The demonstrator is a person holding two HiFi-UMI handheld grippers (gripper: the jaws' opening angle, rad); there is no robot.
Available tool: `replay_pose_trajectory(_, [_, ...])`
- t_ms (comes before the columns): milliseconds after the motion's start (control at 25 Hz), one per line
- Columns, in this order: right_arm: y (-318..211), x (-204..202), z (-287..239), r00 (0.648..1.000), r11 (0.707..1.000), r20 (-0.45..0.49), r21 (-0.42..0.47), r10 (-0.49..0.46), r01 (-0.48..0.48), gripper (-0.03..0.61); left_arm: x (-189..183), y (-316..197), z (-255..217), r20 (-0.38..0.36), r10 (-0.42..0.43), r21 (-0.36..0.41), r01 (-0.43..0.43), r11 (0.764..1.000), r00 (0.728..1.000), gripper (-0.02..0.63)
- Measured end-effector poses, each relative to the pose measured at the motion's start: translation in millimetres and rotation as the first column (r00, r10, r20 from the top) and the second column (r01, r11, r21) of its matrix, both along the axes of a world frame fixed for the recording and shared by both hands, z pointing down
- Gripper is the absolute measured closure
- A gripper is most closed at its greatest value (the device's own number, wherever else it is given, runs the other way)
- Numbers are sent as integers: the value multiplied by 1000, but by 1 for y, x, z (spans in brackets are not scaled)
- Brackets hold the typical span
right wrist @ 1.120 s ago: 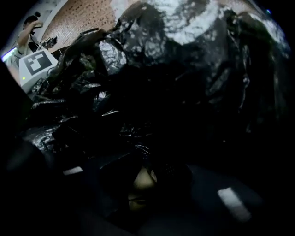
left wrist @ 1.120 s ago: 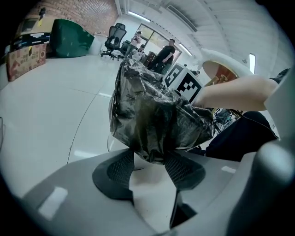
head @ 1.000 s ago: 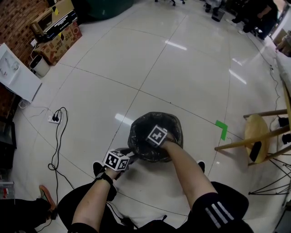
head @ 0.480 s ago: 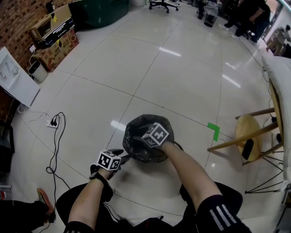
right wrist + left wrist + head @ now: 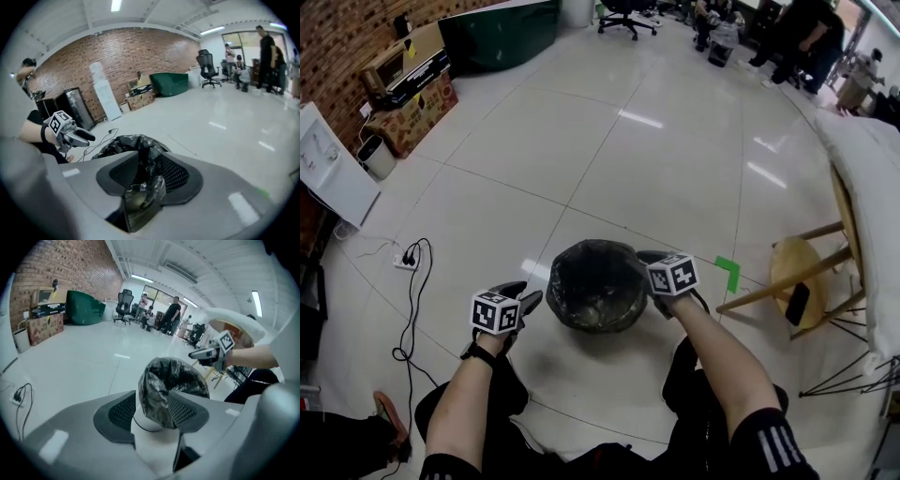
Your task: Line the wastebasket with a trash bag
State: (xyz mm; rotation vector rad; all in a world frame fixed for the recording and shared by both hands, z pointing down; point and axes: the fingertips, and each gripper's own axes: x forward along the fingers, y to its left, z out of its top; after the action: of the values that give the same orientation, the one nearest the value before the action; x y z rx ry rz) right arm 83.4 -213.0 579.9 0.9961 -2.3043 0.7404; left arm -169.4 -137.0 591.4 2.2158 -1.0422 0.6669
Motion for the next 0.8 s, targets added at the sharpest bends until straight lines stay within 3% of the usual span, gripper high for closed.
replay_pose_trajectory(160, [-11, 36, 23, 991, 989, 48, -80, 125, -121, 436, 15, -12, -58, 0, 56, 102, -56, 993, 998, 402])
replay_pose_trajectory(280, [-11, 39, 37, 988, 984, 64, -118, 142, -133, 479, 35, -11, -93, 5, 114, 137, -114, 984, 993, 399])
replay_pose_trajectory(440, [-5, 42, 57, 995, 988, -20, -123, 94, -96, 572, 61, -8, -123, -3, 177, 167, -174, 970, 984, 400])
replay_pose_trajectory(640, [-6, 66, 82, 979, 982, -167, -129, 115, -137, 572, 87, -4, -139, 15, 234, 190, -233, 954, 972, 400])
replay_pose_trajectory(800, [-9, 67, 94, 982, 980, -149, -147, 114, -136, 568, 100, 2, -147, 8, 256, 205, -252, 946, 967, 400])
